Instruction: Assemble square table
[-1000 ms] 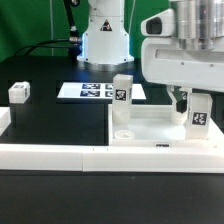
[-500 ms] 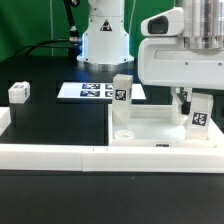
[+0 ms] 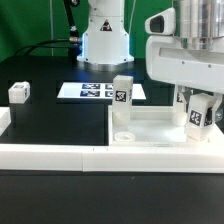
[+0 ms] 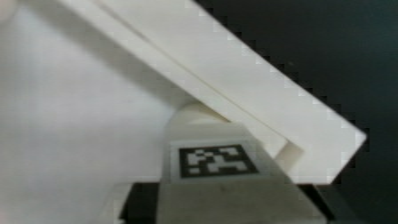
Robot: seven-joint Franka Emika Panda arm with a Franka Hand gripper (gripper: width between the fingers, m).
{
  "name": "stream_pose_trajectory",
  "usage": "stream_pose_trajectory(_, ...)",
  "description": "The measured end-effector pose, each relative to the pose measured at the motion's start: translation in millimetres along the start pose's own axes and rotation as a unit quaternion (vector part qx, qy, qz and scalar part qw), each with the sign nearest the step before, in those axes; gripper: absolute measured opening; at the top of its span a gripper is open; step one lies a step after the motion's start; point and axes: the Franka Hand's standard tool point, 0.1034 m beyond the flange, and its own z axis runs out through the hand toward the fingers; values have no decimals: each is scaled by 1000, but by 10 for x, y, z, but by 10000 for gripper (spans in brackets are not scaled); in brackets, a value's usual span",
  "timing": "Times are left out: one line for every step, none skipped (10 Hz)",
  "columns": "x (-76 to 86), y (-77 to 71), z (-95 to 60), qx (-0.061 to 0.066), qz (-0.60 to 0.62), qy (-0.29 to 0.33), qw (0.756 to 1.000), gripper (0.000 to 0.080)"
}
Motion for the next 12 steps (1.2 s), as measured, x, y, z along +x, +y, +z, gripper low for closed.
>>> stream_pose_trajectory(18, 2, 7, 6, 117, -11, 993, 290)
stream_pose_trajectory(43, 5, 33, 18, 207, -26, 978, 290)
stream_pose_trajectory(36, -3, 37, 26, 252, -31, 967, 290)
stream_pose_trajectory(32, -5, 38, 27, 274, -33, 961, 290)
stream_pose_trajectory(31, -5, 38, 27, 279, -33, 959, 294)
stream_pose_trajectory(31, -5, 39, 27, 274, -33, 961, 294)
stream_pose_trajectory(36, -2, 39, 26, 259, -32, 965, 542)
stream_pose_trajectory(55, 4, 24, 19, 145, -30, 989, 542)
stream_pose_trajectory(35, 12, 11, 16, 72, -33, 997, 619)
stream_pose_trajectory(-28, 32, 14, 8, 28, -36, 999, 643)
stream_pose_trajectory(-13, 38, 24, 9, 0, -34, 999, 643)
stream_pose_trajectory(-3, 43, 27, 9, -26, -33, 999, 649)
